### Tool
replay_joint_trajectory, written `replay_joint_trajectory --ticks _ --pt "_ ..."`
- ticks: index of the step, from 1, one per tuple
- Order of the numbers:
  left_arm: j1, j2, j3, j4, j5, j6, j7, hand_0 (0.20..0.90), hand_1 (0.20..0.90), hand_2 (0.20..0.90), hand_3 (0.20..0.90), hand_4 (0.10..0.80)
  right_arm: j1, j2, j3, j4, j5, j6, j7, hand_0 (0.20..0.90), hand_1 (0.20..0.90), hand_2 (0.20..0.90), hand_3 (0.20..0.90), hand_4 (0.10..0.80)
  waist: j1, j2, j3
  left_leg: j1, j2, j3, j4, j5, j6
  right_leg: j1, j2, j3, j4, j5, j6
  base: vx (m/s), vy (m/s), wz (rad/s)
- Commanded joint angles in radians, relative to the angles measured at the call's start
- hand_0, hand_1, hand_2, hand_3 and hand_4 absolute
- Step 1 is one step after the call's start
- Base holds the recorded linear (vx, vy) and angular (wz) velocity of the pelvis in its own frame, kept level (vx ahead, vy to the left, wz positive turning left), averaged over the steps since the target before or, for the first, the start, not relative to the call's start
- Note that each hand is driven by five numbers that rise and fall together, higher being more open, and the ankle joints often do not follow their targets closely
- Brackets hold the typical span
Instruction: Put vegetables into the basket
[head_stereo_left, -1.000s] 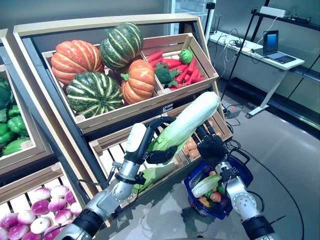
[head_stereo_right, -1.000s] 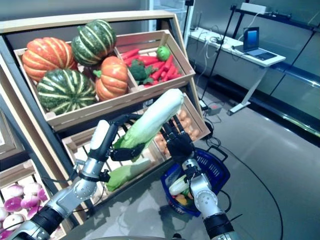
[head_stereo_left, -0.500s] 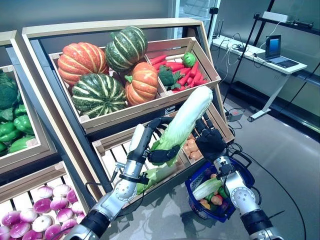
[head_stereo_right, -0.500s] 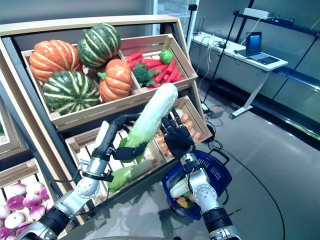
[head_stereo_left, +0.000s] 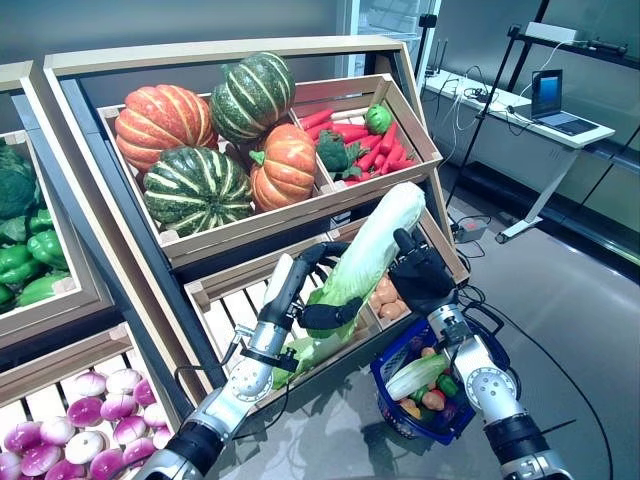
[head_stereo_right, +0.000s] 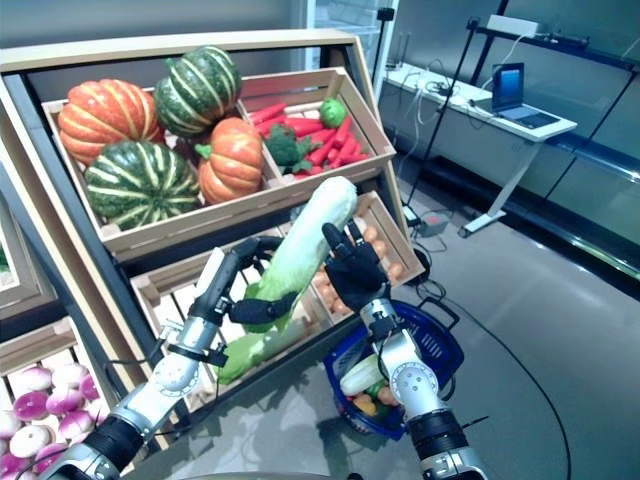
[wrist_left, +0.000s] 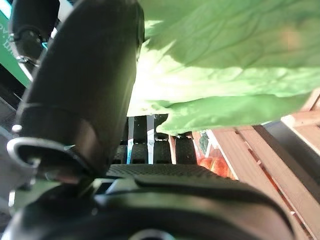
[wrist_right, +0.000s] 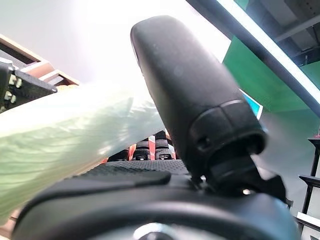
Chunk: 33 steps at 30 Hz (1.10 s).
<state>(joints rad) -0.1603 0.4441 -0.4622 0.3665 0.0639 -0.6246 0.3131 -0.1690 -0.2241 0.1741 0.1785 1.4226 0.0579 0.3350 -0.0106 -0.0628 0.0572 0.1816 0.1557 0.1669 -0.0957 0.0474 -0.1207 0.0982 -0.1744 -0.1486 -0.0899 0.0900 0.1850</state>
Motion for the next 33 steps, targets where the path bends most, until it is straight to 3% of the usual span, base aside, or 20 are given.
replay_joint_trajectory --ticks 1,9,14,23,33 --pt "-0.17 -0.012 -0.082 0.04 0.027 -0.048 -0.104 0.3 0.3 0.3 0.3 0.4 -0.231 0.085 -0.046 -0.231 0.083 0.014 0.216 0.9 0.9 0.9 0.9 0.8 0.001 -0.004 -0.01 -0.001 -0.033 -0.015 0.008 -0.084 0.042 0.058 0.016 -0.018 0.003 -0.057 -0.034 0.0 0.0 0.0" --pt "-0.204 0.02 -0.119 -0.001 0.15 -0.083 -0.073 0.3 0.3 0.3 0.3 0.4 -0.223 0.068 -0.031 -0.216 0.016 0.041 0.214 0.9 0.9 0.9 0.9 0.8 -0.006 -0.001 -0.004 -0.001 -0.035 -0.019 0.008 -0.084 0.042 0.057 0.016 -0.013 0.003 -0.057 -0.032 0.0 0.0 0.0" --pt "-0.232 0.053 -0.155 -0.071 0.207 -0.098 -0.031 0.3 0.3 0.3 0.3 0.4 -0.212 0.036 0.003 -0.173 -0.085 0.007 0.201 0.9 0.9 0.9 0.9 0.8 -0.009 0.001 -0.004 -0.003 -0.036 -0.02 0.008 -0.084 0.042 0.055 0.015 -0.012 0.003 -0.057 -0.029 0.0 0.0 0.0" --pt "-0.245 0.1 -0.19 -0.174 0.316 -0.101 0.044 0.3 0.3 0.3 0.3 0.4 -0.229 -0.079 0.038 -0.138 -0.386 -0.164 0.084 0.9 0.9 0.9 0.9 0.8 -0.017 0.002 -0.001 0.0 -0.038 -0.017 0.008 -0.088 0.043 0.051 0.015 -0.005 0.003 -0.055 -0.025 0.0 0.0 0.0" --pt "-0.224 0.086 -0.206 -0.195 0.27 -0.113 0.009 0.3 0.3 0.3 0.3 0.4 -0.265 -0.067 0.057 -0.137 -0.407 -0.245 -0.019 0.9 0.9 0.9 0.9 0.8 -0.013 0.011 -0.001 0.011 -0.038 -0.01 0.008 -0.093 0.045 0.057 0.015 0.0 0.003 -0.057 -0.025 0.004 0.001 0.0"
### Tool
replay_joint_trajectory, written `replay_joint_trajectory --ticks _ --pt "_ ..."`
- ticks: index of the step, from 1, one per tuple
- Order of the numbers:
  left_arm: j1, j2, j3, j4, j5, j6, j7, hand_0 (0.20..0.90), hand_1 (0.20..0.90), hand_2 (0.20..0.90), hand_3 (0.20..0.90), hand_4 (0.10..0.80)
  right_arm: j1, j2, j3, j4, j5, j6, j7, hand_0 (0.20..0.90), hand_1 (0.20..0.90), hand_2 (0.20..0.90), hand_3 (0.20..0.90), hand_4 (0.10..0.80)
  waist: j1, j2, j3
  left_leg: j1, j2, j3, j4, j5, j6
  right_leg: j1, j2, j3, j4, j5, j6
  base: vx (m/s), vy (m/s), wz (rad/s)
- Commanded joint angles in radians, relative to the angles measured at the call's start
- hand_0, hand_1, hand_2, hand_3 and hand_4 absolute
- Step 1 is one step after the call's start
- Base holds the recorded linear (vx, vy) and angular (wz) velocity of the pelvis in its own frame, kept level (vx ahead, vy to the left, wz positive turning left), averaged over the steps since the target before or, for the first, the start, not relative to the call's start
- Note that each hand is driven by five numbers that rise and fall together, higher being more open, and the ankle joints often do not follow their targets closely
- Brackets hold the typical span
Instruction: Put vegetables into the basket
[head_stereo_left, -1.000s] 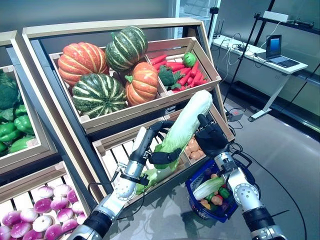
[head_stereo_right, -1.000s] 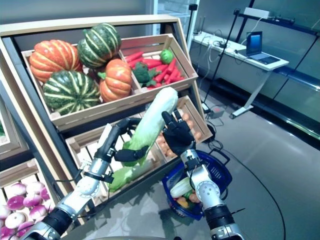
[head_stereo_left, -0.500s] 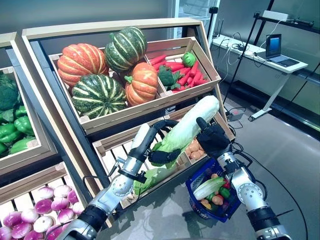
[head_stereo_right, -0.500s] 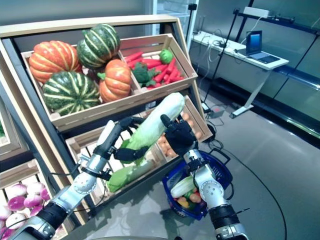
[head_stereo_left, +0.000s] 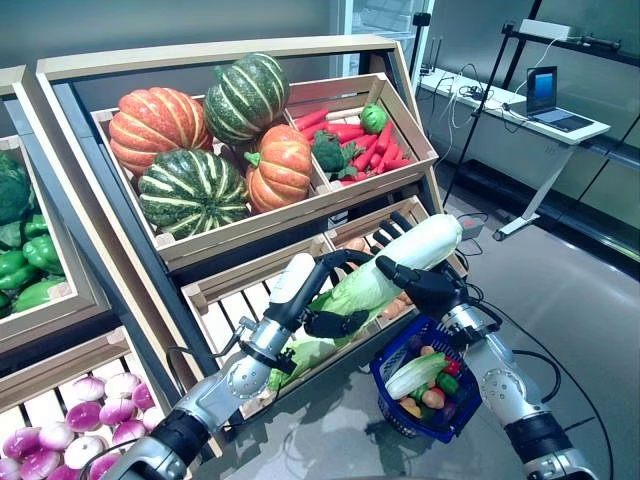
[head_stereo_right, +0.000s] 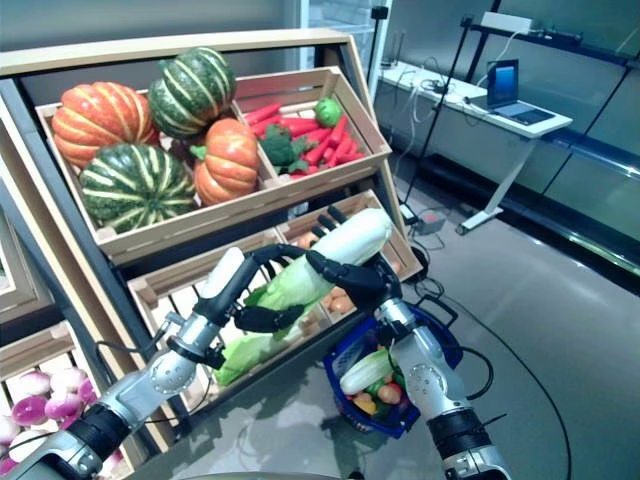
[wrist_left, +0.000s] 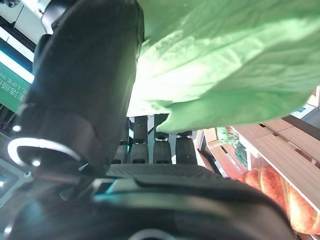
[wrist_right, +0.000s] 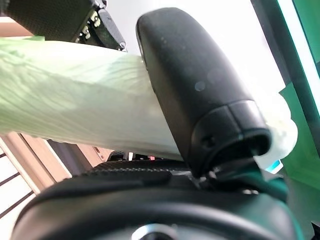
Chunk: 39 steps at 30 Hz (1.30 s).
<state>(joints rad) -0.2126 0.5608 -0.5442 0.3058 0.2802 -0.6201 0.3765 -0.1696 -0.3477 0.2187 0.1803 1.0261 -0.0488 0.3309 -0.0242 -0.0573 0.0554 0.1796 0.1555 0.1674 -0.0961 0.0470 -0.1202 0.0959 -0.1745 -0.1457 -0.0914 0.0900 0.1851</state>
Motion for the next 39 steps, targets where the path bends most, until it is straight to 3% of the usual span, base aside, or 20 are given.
replay_joint_trajectory --ticks 1,3,4,5,17,29,30,31,32,39 --pt "-0.168 -0.033 -0.126 -0.137 0.053 -0.118 -0.057 0.3 0.3 0.3 0.3 0.4 -0.267 0.064 0.01 -0.138 -0.005 -0.148 -0.021 0.9 0.9 0.9 0.9 0.8 0.002 0.006 0.001 0.013 -0.038 -0.011 0.009 -0.093 0.045 0.06 0.015 -0.003 0.004 -0.057 -0.025 0.0 0.0 0.0" --pt "-0.165 -0.036 -0.129 -0.137 0.049 -0.117 -0.061 0.3 0.3 0.3 0.3 0.4 -0.272 0.073 0.006 -0.133 0.005 -0.162 -0.028 0.9 0.9 0.9 0.9 0.8 0.004 0.006 0.001 0.014 -0.038 -0.012 0.009 -0.094 0.045 0.06 0.015 -0.005 0.004 -0.057 -0.025 0.0 0.0 0.0" --pt "-0.161 -0.038 -0.133 -0.135 0.046 -0.115 -0.058 0.3 0.3 0.3 0.3 0.4 -0.277 0.084 0.001 -0.131 0.03 -0.176 -0.032 0.481 0.481 0.481 0.481 0.521 0.006 0.007 0.002 0.015 -0.039 -0.013 0.009 -0.095 0.045 0.061 0.014 -0.005 0.004 -0.057 -0.024 0.0 0.0 0.0" --pt "-0.161 -0.038 -0.134 -0.136 0.045 -0.113 -0.058 0.3 0.3 0.3 0.3 0.4 -0.278 0.086 0.0 -0.131 0.037 -0.177 -0.032 0.309 0.309 0.309 0.309 0.406 0.006 0.007 0.002 0.015 -0.039 -0.013 0.009 -0.095 0.045 0.061 0.014 -0.006 0.005 -0.057 -0.024 0.0 0.0 0.0" --pt "-0.122 -0.049 -0.115 -0.097 -0.032 -0.074 -0.094 0.3 0.3 0.3 0.3 0.4 -0.27 0.135 -0.038 -0.13 0.112 -0.221 -0.037 0.3 0.3 0.3 0.3 0.4 0.016 0.007 -0.001 0.016 -0.036 -0.013 0.009 -0.099 0.045 0.062 0.014 -0.014 0.004 -0.059 -0.025 0.0 0.0 0.0" --pt "-0.081 -0.086 -0.084 0.075 -0.015 -0.037 -0.105 0.3 0.3 0.3 0.3 0.4 -0.269 0.136 -0.061 -0.132 0.119 -0.219 -0.019 0.3 0.3 0.3 0.3 0.4 0.01 0.006 -0.006 0.016 -0.036 -0.005 0.009 -0.094 0.045 0.059 0.016 -0.012 0.004 -0.056 -0.027 0.0 0.0 0.0" --pt "-0.076 -0.092 -0.082 0.101 -0.011 -0.031 -0.106 0.528 0.528 0.528 0.528 0.552 -0.267 0.135 -0.063 -0.132 0.121 -0.22 -0.015 0.3 0.3 0.3 0.3 0.4 0.01 0.006 -0.007 0.016 -0.036 -0.004 0.009 -0.094 0.045 0.059 0.016 -0.011 0.004 -0.056 -0.027 0.0 0.0 0.0" --pt "-0.072 -0.096 -0.081 0.122 -0.009 -0.024 -0.105 0.618 0.618 0.618 0.618 0.612 -0.265 0.134 -0.065 -0.131 0.122 -0.221 -0.011 0.3 0.3 0.3 0.3 0.4 0.009 0.006 -0.007 0.016 -0.036 -0.003 0.009 -0.093 0.045 0.058 0.016 -0.01 0.004 -0.056 -0.027 0.0 0.0 0.0" --pt "-0.067 -0.099 -0.078 0.137 -0.011 -0.017 -0.104 0.9 0.9 0.9 0.9 0.8 -0.264 0.133 -0.065 -0.13 0.123 -0.223 -0.008 0.3 0.3 0.3 0.3 0.4 0.008 0.006 -0.007 0.016 -0.035 -0.003 0.009 -0.092 0.044 0.058 0.016 -0.01 0.004 -0.056 -0.027 0.0 0.0 0.0" --pt "-0.037 -0.141 -0.022 0.302 -0.067 0.05 -0.132 0.9 0.9 0.9 0.9 0.8 -0.267 0.123 -0.083 -0.133 0.118 -0.244 0.001 0.3 0.3 0.3 0.3 0.4 0.007 0.002 -0.004 0.015 -0.033 0.002 0.009 -0.088 0.043 0.057 0.018 -0.009 0.004 -0.054 -0.027 0.0 0.0 0.0"
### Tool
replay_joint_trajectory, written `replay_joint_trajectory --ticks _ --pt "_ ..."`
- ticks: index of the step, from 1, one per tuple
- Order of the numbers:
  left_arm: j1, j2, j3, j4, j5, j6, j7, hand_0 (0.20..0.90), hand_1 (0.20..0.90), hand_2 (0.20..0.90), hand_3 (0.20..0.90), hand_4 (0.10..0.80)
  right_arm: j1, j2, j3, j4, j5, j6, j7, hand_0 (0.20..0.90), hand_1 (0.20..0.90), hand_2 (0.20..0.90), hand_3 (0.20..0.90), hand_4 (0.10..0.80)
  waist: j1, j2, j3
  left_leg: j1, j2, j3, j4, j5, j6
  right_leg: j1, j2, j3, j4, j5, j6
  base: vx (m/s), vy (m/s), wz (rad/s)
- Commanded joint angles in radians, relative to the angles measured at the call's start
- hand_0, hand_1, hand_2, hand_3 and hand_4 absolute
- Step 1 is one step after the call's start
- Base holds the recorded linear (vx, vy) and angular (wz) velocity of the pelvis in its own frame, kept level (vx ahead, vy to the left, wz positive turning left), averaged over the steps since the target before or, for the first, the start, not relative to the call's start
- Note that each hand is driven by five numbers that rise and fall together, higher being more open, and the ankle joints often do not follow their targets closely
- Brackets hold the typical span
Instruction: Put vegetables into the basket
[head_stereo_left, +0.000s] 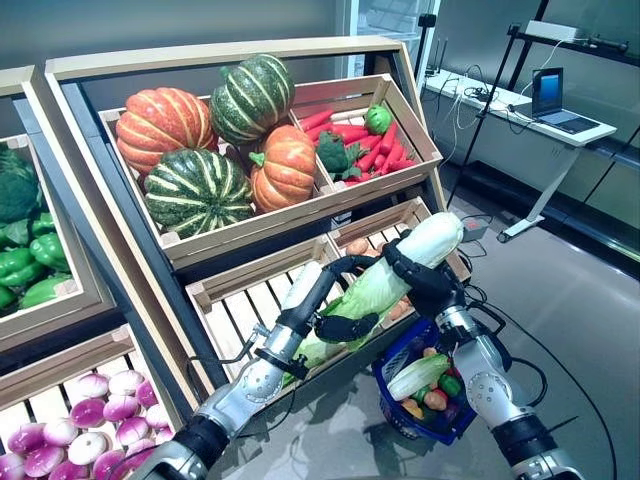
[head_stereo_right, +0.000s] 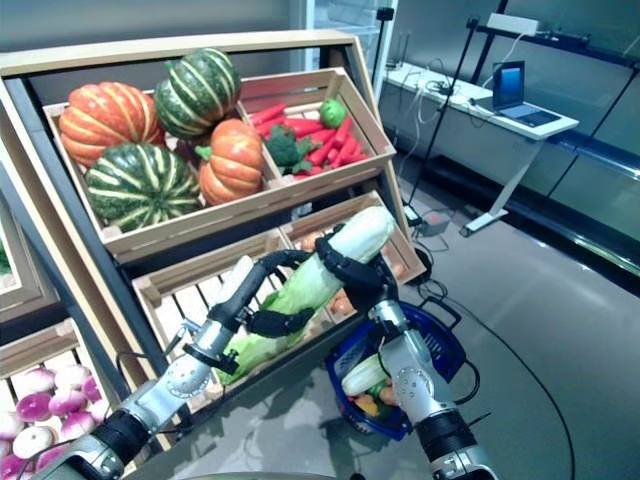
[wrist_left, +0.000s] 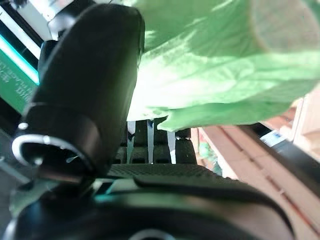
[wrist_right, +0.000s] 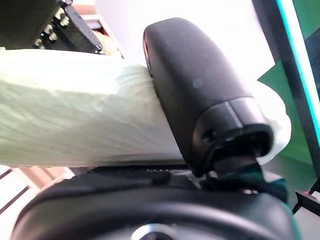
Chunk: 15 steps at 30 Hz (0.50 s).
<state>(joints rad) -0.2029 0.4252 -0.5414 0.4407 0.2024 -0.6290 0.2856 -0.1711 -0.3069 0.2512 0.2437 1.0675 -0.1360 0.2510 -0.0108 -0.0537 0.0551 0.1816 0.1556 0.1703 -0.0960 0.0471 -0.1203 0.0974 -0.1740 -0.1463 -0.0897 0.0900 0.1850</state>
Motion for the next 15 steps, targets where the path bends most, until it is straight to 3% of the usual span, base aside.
replay_joint_trajectory --ticks 1,15 --pt "-0.04 -0.009 -0.015 0.188 0.009 0.062 -0.042 0.9 0.9 0.9 0.9 0.8 -0.267 0.076 -0.122 -0.195 0.078 -0.16 0.085 0.3 0.3 0.3 0.3 0.4 -0.005 -0.002 -0.003 0.012 -0.032 -0.001 0.009 -0.087 0.042 0.055 0.017 -0.009 0.002 -0.053 -0.027 0.0 0.0 0.0" --pt "0.005 -0.013 0.09 0.326 0.036 0.059 -0.031 0.9 0.9 0.9 0.9 0.8 -0.229 -0.014 -0.178 -0.137 0.002 -0.15 0.082 0.3 0.3 0.3 0.3 0.4 -0.011 -0.009 0.004 0.006 -0.028 0.014 0.009 -0.08 0.041 0.044 0.018 -0.005 0.002 -0.048 -0.028 0.0 0.0 0.0"
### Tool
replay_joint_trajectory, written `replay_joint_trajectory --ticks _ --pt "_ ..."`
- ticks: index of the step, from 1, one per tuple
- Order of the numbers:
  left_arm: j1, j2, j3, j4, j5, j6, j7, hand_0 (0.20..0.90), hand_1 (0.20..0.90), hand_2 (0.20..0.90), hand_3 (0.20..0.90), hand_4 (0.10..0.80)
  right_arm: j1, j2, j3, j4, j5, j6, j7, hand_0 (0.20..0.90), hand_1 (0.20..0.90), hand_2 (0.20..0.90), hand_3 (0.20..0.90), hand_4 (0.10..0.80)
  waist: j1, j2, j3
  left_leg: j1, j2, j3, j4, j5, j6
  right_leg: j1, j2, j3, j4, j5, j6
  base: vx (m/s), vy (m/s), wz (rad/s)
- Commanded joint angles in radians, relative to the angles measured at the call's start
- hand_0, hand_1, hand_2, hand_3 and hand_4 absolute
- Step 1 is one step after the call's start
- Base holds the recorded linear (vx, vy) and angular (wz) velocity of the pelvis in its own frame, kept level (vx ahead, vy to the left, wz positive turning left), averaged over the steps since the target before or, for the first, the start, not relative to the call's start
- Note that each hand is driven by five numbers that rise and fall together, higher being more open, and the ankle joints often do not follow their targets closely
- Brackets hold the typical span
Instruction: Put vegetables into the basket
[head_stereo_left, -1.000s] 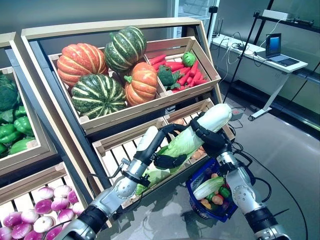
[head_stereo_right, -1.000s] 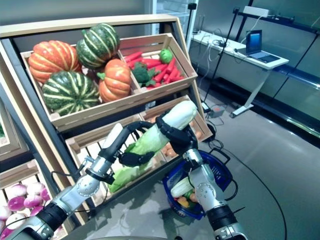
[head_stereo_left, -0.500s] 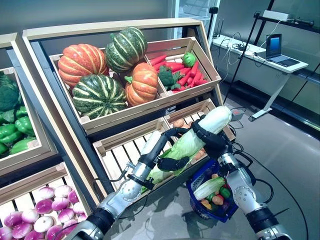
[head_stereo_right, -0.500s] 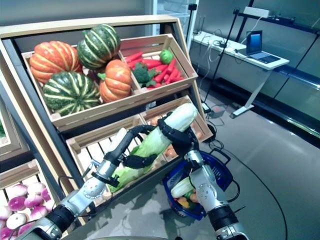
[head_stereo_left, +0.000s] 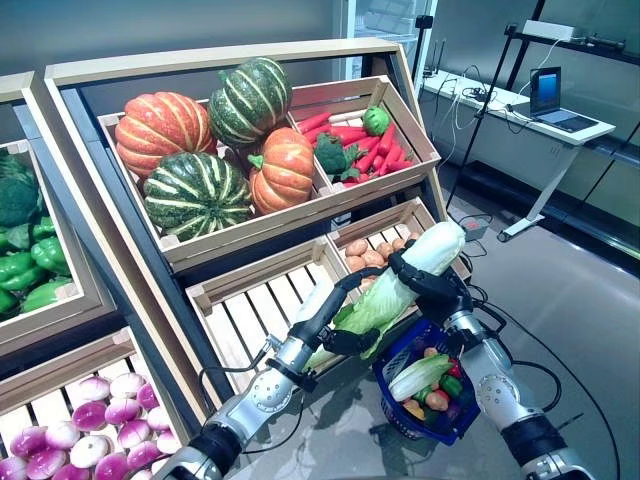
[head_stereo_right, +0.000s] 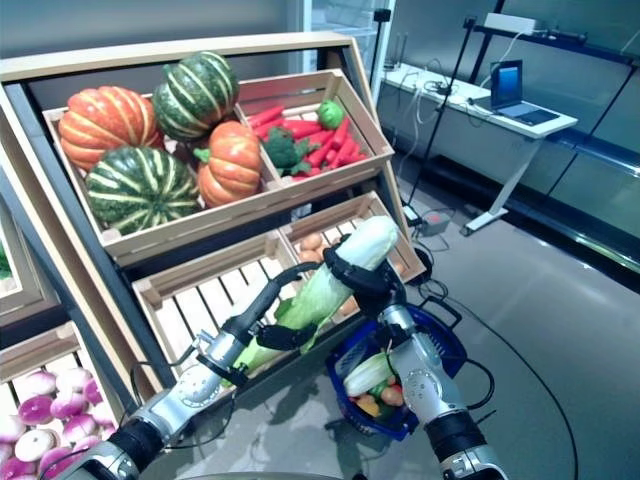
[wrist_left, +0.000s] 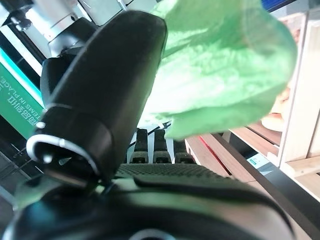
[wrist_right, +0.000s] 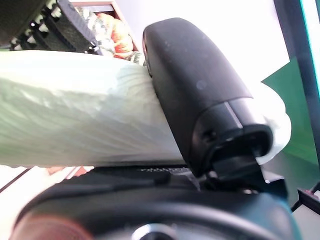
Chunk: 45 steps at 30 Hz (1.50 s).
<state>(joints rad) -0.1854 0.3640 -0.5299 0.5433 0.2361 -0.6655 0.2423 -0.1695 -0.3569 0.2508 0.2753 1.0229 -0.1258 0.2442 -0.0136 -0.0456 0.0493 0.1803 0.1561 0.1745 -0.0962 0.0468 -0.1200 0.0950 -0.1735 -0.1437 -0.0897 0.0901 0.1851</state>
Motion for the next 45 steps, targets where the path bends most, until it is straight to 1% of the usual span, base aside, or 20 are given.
replay_joint_trajectory --ticks 1,5,10,17,23,27,29,31,34,36,40,43,44,45 --pt "-0.011 0.05 0.085 0.222 0.002 0.095 0.013 0.9 0.9 0.9 0.9 0.8 -0.227 0.029 -0.183 -0.159 0.04 -0.163 0.086 0.3 0.3 0.3 0.3 0.4 -0.008 -0.017 0.01 0.008 -0.028 0.009 0.009 -0.079 0.04 0.046 0.018 -0.008 0.002 -0.048 -0.028 0.0 0.0 0.0" --pt "0.001 0.062 0.108 0.213 0.008 0.086 0.022 0.9 0.9 0.9 0.9 0.8 -0.211 -0.011 -0.205 -0.122 -0.006 -0.186 0.06 0.3 0.3 0.3 0.3 0.4 -0.009 -0.017 0.011 0.011 -0.027 0.011 0.009 -0.08 0.039 0.048 0.018 -0.008 0.002 -0.048 -0.028 0.0 0.0 0.0" --pt "0.007 0.081 0.121 0.183 -0.02 0.076 0.002 0.9 0.9 0.9 0.9 0.8 -0.211 -0.056 -0.235 -0.081 -0.052 -0.221 0.015 0.3 0.3 0.3 0.3 0.4 -0.011 -0.013 0.014 0.01 -0.026 0.013 0.009 -0.079 0.037 0.046 0.018 -0.007 0.002 -0.046 -0.028 -0.001 -0.002 -0.03" --pt "0.017 0.111 0.149 0.125 -0.063 0.088 -0.015 0.9 0.9 0.9 0.9 0.8 -0.205 -0.122 -0.281 -0.013 -0.102 -0.261 -0.048 0.3 0.3 0.3 0.3 0.4 -0.011 -0.004 0.02 0.01 -0.026 0.014 0.009 -0.08 0.034 0.045 0.017 -0.009 0.002 -0.045 -0.028 0.0 0.0 -0.01" --pt "0.022 0.115 0.17 0.119 -0.124 0.106 -0.029 0.9 0.9 0.9 0.9 0.8 -0.197 -0.141 -0.3 0.034 -0.077 -0.295 -0.053 0.3 0.3 0.3 0.3 0.4 -0.009 0.0 0.023 0.008 -0.026 0.015 0.009 -0.078 0.034 0.046 0.016 -0.011 0.002 -0.045 -0.029 0.0 0.0 0.0" --pt "0.016 0.118 0.18 0.11 -0.103 0.101 -0.004 0.9 0.9 0.9 0.9 0.8 -0.186 -0.143 -0.311 0.057 -0.085 -0.293 -0.076 0.3 0.3 0.3 0.3 0.4 -0.011 0.003 0.023 0.007 -0.027 0.014 0.009 -0.079 0.033 0.044 0.017 -0.011 0.002 -0.044 -0.029 0.0 0.0 0.0" --pt "0.009 0.127 0.18 0.1 -0.06 0.093 0.032 0.9 0.9 0.9 0.9 0.8 -0.177 -0.149 -0.311 0.083 -0.106 -0.295 -0.096 0.3 0.3 0.3 0.3 0.4 -0.013 0.005 0.023 0.007 -0.027 0.015 0.009 -0.079 0.034 0.042 0.017 -0.01 0.002 -0.043 -0.029 0.0 0.0 0.0" --pt "0.004 0.152 0.18 0.071 -0.031 0.094 0.06 0.9 0.9 0.9 0.9 0.8 -0.171 -0.163 -0.309 0.115 -0.151 -0.312 -0.141 0.3 0.3 0.3 0.3 0.4 -0.012 0.006 0.026 0.008 -0.027 0.018 0.009 -0.078 0.033 0.042 0.016 -0.01 0.002 -0.043 -0.028 0.0 0.0 0.0" --pt "-0.022 0.204 0.185 0.016 -0.064 0.109 0.079 0.9 0.9 0.9 0.9 0.8 -0.169 -0.213 -0.295 0.188 -0.251 -0.351 -0.225 0.3 0.3 0.3 0.3 0.4 -0.012 0.008 0.031 0.008 -0.026 0.023 0.012 -0.076 0.031 0.043 0.014 -0.011 0.002 -0.04 -0.028 0.0 0.0 0.0" --pt "-0.047 0.24 0.188 -0.029 -0.079 0.126 0.091 0.9 0.9 0.9 0.9 0.8 -0.182 -0.247 -0.283 0.239 -0.302 -0.358 -0.27 0.3 0.3 0.3 0.3 0.4 -0.011 0.01 0.038 0.01 -0.025 0.027 0.016 -0.077 0.031 0.044 0.012 -0.011 0.002 -0.037 -0.028 0.0 0.0 0.0" --pt "-0.086 0.294 0.194 -0.091 -0.075 0.178 0.097 0.9 0.9 0.9 0.9 0.8 -0.209 -0.288 -0.258 0.303 -0.325 -0.341 -0.328 0.3 0.3 0.3 0.3 0.4 -0.004 0.014 0.055 0.011 -0.024 0.03 0.029 -0.08 0.032 0.045 0.004 -0.017 0.008 -0.035 -0.028 0.013 -0.018 -0.01" --pt "-0.1 0.314 0.191 -0.097 -0.067 0.208 0.102 0.9 0.9 0.9 0.9 0.8 -0.226 -0.292 -0.242 0.32 -0.329 -0.331 -0.357 0.3 0.3 0.3 0.3 0.4 -0.003 0.017 0.069 -0.005 -0.022 0.025 0.058 -0.085 0.033 0.036 -0.001 -0.017 0.035 -0.044 -0.031 -0.008 -0.018 -0.02" --pt "-0.116 0.321 0.183 -0.099 -0.067 0.22 0.106 0.9 0.9 0.9 0.9 0.8 -0.237 -0.295 -0.234 0.327 -0.326 -0.335 -0.374 0.3 0.3 0.3 0.3 0.4 -0.002 0.02 0.078 -0.02 -0.02 0.019 0.075 -0.088 0.034 0.021 -0.004 -0.018 0.062 -0.054 -0.033 -0.165 -0.042 -0.02" --pt "-0.169 0.335 0.158 -0.094 -0.071 0.242 0.115 0.9 0.9 0.9 0.9 0.8 -0.277 -0.3 -0.211 0.345 -0.331 -0.341 -0.426 0.3 0.3 0.3 0.3 0.4 0.002 0.026 0.105 -0.054 -0.017 0.005 0.11 -0.088 0.033 -0.012 -0.011 -0.018 0.111 -0.065 -0.035 -0.329 -0.064 -0.02"
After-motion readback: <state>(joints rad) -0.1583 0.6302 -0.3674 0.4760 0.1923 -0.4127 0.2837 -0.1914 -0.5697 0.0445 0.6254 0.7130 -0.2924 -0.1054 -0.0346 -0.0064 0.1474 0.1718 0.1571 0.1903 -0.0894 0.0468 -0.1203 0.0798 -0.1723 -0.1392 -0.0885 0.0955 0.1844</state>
